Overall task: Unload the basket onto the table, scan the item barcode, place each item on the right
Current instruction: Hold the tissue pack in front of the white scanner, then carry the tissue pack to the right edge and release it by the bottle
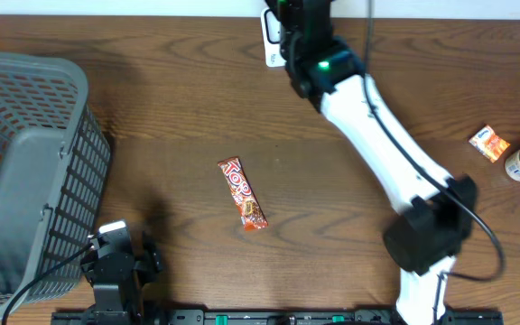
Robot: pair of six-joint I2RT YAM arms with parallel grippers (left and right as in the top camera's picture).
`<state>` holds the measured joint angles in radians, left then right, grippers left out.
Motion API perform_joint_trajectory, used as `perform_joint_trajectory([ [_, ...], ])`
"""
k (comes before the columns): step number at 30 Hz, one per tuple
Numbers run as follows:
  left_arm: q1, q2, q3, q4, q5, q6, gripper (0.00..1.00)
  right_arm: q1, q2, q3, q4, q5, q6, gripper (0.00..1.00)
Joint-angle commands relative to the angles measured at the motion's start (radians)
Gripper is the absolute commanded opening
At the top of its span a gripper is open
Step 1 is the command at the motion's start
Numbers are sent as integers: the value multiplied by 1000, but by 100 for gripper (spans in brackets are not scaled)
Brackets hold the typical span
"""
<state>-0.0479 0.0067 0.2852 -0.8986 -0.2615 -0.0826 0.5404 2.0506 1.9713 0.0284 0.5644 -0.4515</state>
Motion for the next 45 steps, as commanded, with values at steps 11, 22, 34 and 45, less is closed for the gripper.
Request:
perform_joint_trajectory([
  [11,-3,-3,-5,-40,-9,-8,85,-24,429,-3,565,-52,-738,1],
  [22,-3,-3,-5,-40,-9,-8,85,-11,661,-2,797,-179,-1091,1],
  [34,-3,-3,-5,-40,-10,-9,85,29,581,-3,668,-93,-1003,1],
  [45,-3,-3,-5,-40,-9,-8,85,46,117,-3,-216,-6,-603,1],
])
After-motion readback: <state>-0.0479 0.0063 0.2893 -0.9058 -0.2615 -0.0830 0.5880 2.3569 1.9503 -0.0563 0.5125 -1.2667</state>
